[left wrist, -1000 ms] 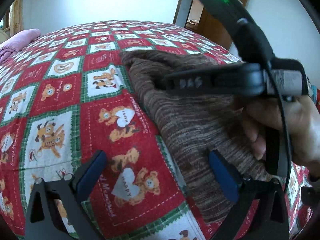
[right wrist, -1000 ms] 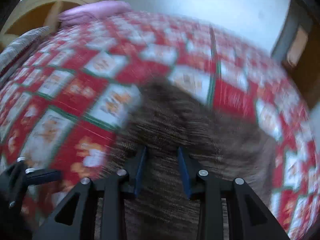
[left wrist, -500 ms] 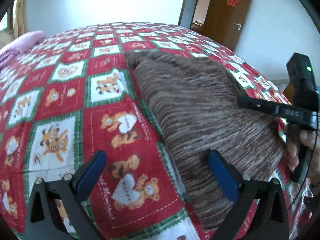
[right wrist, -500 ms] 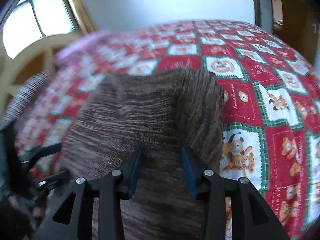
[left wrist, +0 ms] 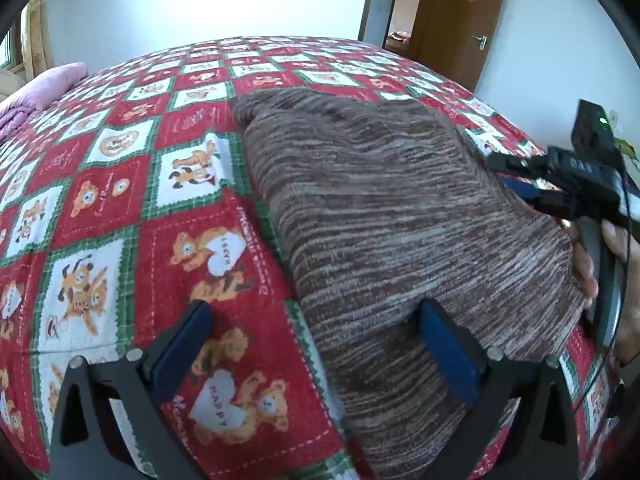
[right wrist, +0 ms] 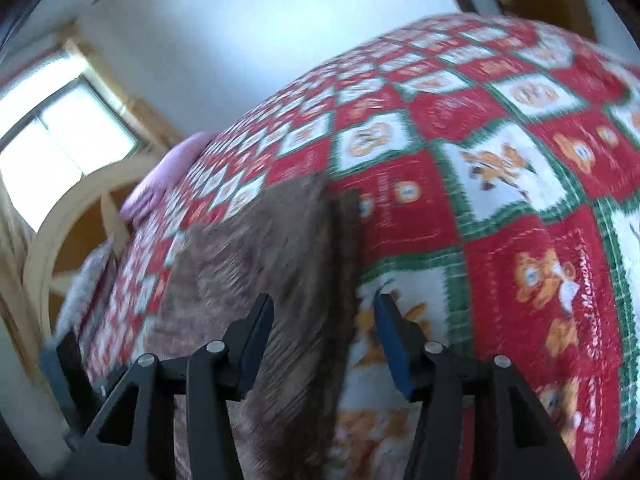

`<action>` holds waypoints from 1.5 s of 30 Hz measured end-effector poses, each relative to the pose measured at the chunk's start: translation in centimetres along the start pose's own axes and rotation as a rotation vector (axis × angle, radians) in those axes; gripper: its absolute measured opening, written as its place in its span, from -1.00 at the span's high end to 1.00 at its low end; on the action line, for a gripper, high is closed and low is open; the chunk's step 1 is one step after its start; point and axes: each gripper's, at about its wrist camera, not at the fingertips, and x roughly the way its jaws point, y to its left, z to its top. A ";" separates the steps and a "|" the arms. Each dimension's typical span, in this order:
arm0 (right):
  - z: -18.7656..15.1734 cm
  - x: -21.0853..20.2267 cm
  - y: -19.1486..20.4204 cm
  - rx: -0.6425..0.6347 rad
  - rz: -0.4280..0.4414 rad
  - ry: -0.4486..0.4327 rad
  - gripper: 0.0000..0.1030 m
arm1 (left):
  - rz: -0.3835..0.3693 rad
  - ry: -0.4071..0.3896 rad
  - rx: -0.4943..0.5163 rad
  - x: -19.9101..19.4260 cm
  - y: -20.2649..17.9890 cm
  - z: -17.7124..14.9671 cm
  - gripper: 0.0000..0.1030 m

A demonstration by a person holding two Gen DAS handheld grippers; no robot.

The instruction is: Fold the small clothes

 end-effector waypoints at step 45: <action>3.0 5.1 0.3 -0.066 0.125 0.021 0.55 | -0.038 -0.072 0.151 -1.8 -3.2 0.0 0.31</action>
